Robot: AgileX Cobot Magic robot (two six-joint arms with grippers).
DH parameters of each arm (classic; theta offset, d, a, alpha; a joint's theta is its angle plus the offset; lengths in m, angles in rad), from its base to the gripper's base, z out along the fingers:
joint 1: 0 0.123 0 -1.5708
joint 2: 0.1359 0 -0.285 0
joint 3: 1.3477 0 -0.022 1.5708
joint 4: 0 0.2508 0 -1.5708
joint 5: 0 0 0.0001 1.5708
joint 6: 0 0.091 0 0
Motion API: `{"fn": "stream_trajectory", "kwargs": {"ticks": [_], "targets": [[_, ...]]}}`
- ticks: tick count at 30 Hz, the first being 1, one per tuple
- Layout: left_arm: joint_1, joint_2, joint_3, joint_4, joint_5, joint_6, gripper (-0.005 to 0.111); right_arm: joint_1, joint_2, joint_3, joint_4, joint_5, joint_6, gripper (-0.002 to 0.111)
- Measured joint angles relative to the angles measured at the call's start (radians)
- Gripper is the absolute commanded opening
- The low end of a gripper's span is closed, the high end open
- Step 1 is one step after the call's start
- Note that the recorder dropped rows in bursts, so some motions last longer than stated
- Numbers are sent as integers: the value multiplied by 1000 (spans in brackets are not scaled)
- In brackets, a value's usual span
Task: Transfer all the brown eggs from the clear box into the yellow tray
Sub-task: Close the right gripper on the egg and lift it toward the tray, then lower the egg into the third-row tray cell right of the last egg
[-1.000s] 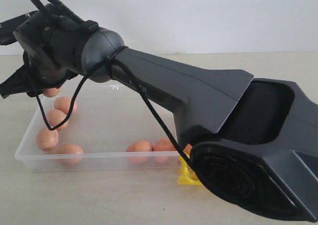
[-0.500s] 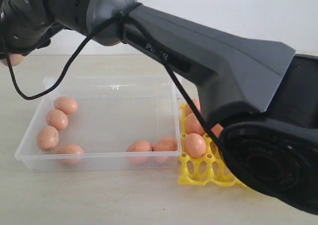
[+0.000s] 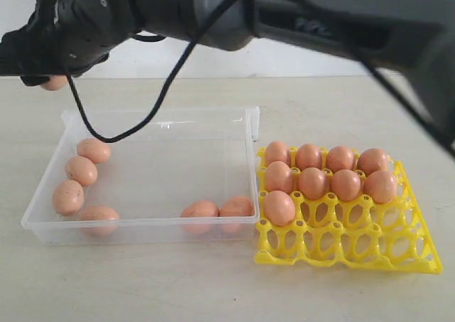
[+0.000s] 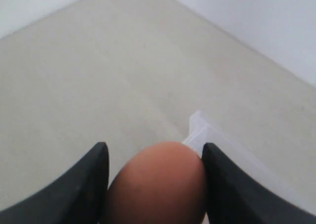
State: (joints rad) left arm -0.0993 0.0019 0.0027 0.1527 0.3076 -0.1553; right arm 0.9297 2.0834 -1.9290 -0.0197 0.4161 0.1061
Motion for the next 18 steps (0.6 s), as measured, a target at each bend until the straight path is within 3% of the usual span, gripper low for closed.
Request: {"fn": "stream_trajectory", "kwargs": {"ticks": [4,10,15,18], "targets": [[0,0,0,0,0,0,22,-4,-261,470,-20,-416,3,0],[0,0,0,0,0,0,22,-40,-546,1042,-6,-669,229,0],[0,0,0,0,0,0,22,-43,-844,1323,-5,-755,262,0],[0,0,0,0,0,0,22,-125,-908,1374,-36,-761,263,0]]}}
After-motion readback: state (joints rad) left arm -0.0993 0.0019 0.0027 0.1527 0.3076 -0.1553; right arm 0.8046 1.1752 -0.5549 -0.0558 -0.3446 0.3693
